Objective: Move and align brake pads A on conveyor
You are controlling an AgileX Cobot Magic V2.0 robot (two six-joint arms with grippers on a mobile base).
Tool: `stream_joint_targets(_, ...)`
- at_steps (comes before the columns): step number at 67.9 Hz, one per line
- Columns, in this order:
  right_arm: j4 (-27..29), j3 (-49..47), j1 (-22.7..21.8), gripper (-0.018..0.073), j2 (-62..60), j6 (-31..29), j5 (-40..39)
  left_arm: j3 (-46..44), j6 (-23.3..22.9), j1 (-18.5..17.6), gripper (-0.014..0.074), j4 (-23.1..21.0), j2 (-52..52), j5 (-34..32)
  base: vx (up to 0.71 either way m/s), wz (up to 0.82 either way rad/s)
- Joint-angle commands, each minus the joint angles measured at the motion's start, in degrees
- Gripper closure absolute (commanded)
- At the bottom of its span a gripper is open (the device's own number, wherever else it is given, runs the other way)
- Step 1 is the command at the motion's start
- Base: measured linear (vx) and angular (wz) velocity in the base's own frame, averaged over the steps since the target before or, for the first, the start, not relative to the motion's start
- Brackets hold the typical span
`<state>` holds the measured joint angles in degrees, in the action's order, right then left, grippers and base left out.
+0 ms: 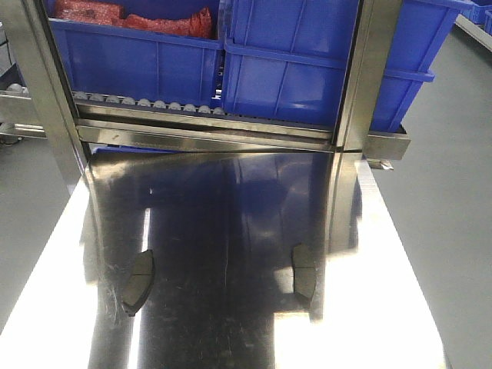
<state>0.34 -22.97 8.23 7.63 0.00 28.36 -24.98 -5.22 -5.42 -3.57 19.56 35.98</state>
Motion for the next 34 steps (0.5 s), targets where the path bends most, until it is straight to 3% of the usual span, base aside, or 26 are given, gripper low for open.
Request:
stream_joint_targets(1, -0.3, -1.3, -0.1, 0.0106, 0.8, 0.0, -4.3, -6.0, -0.1, -0.2, 0.0094, -0.6, 6.9, -1.3, 0.00, 0.00)
stream_joint_targets(21, -0.3, -1.3, -0.1, 0.0106, 0.8, 0.0, -4.3, -18.9, 0.1, -0.2, 0.0094, 3.6, 31.0, 7.1, 0.00, 0.00)
stream_joint_targets(34, -0.3, -1.3, -0.1, 0.0106, 0.8, 0.0, -4.3, -24.9, 0.3, -0.2, 0.0094, 3.6, 45.7, 9.9, 0.00, 0.00)
